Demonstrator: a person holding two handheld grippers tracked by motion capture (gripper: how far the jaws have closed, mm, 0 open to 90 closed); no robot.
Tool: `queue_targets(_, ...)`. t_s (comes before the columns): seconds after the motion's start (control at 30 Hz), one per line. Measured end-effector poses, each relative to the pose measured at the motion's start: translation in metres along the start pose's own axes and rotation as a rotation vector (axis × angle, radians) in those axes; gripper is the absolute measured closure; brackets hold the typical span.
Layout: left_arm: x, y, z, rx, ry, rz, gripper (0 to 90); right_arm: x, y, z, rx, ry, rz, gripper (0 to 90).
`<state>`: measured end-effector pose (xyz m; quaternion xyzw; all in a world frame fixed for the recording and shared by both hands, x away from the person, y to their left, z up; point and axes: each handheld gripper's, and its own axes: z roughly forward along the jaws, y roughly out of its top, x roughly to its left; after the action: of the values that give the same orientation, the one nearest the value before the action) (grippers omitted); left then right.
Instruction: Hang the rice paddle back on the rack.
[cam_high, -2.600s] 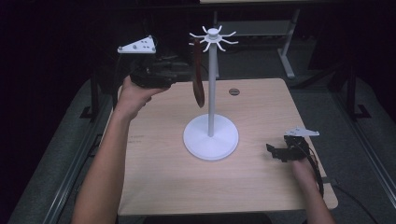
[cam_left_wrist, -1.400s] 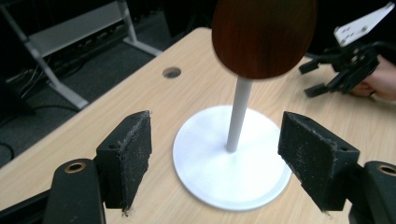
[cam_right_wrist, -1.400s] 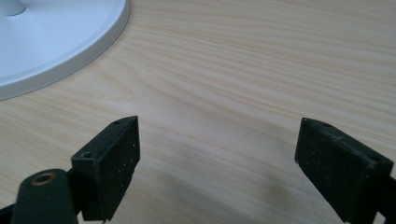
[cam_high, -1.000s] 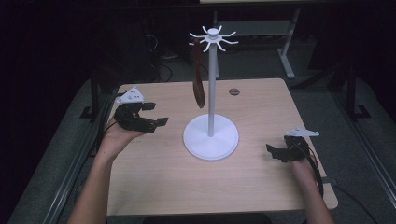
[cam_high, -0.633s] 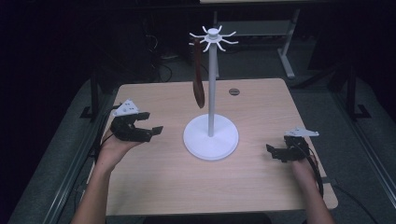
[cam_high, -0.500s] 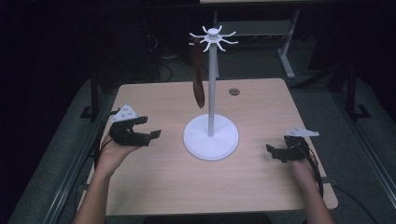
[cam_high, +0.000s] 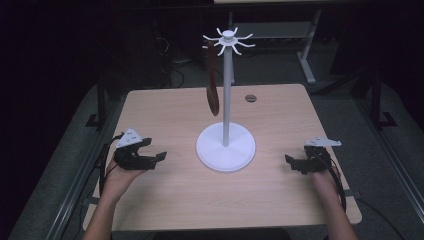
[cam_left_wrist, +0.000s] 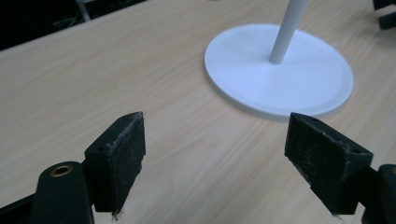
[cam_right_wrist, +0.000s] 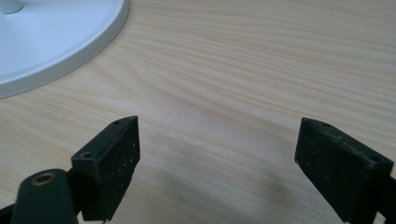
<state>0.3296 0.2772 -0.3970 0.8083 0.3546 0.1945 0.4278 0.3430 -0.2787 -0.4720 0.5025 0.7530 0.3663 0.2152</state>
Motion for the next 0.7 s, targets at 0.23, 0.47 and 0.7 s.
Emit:
queue_targets(0.23,0.001,-0.021,0.006,0.007,0.011,-0.038,19.6,0.0,0.0,0.0,-0.001,-0.001,-0.003,13.5)
queue_targets(0.47,0.003,-0.035,0.01,0.042,0.035,-0.031,17.9,0.0,0.0,0.0,-0.003,-0.002,-0.005,13.5)
queue_targets(0.7,0.002,-0.043,0.018,0.071,0.039,-0.027,13.4,0.001,0.001,0.0,0.0,0.0,-0.012,13.5)
